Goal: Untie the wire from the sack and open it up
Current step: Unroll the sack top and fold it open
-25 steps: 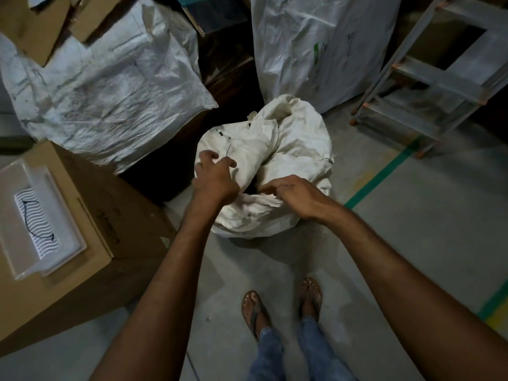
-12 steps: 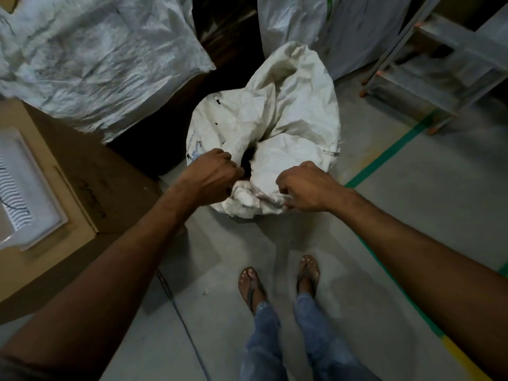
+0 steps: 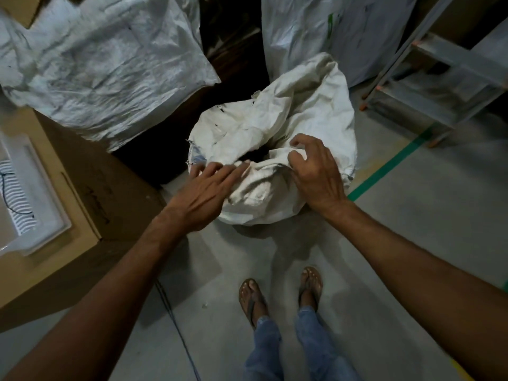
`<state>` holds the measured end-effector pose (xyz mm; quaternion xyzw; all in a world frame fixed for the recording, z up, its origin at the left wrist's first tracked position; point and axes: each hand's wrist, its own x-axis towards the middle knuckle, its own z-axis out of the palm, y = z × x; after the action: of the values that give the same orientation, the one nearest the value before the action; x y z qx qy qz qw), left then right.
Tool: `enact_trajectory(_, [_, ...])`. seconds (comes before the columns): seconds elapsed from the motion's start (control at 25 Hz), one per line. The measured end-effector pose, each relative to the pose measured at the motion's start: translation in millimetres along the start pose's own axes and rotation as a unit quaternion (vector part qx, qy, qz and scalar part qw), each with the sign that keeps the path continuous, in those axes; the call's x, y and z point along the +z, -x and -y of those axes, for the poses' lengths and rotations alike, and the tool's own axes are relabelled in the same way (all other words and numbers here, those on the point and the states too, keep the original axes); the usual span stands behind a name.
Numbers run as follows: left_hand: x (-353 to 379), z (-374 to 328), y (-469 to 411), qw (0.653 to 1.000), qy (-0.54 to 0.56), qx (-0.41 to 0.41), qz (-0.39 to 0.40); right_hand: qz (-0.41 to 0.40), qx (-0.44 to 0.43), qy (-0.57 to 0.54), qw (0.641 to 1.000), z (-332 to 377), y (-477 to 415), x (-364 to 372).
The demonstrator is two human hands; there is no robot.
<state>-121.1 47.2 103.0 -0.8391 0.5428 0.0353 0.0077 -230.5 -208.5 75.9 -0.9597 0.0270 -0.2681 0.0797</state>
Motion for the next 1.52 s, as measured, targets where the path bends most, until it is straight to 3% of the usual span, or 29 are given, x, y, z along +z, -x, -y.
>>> enact_trajectory(0.12, [2,-6,7,0.986,0.126,-0.02,0.11,0.088,-0.056,-0.034,0.994,-9,20,0])
enact_trajectory(0.24, [6,-19,-3,0.93,0.288,-0.105,0.202,0.154,-0.061,-0.049,0.985,-6,29,-2])
enact_trajectory(0.4, [25,-34,-16,0.976,0.046,-0.087,0.194,0.252,-0.042,-0.092,0.962,10,36,-5])
enact_trajectory(0.48, [34,-42,-21,0.983,-0.009,-0.092,0.159,0.283,-0.037,-0.106,0.952,10,39,-9])
enact_trajectory(0.68, [47,-30,-10,0.998,-0.016,-0.066,-0.009,0.336,-0.028,-0.131,0.932,-3,54,-14])
enact_trajectory(0.84, [49,-18,-7,0.996,-0.008,-0.023,-0.087,0.381,0.092,-0.2,0.898,-3,50,-1])
enact_trajectory(0.92, [51,-15,-6,0.994,-0.021,-0.039,-0.103,0.405,0.085,-0.162,0.896,-4,41,6])
enact_trajectory(1.04, [53,-12,-3,0.991,-0.041,-0.059,-0.112,0.327,-0.002,-0.06,0.943,-2,36,24])
enact_trajectory(1.12, [51,-12,0,0.992,-0.057,-0.048,-0.106,0.251,0.024,-0.059,0.966,-1,33,32])
enact_trajectory(1.24, [40,-19,-3,0.997,-0.012,-0.038,-0.063,0.192,0.085,-0.083,0.974,-1,35,30])
enact_trajectory(1.36, [24,-22,-22,0.991,0.094,-0.091,0.017,0.165,0.075,-0.088,0.979,-4,39,27])
enact_trajectory(1.52, [27,-28,-45,1.0,0.011,-0.022,0.011,0.068,0.002,-0.056,0.996,-1,34,30])
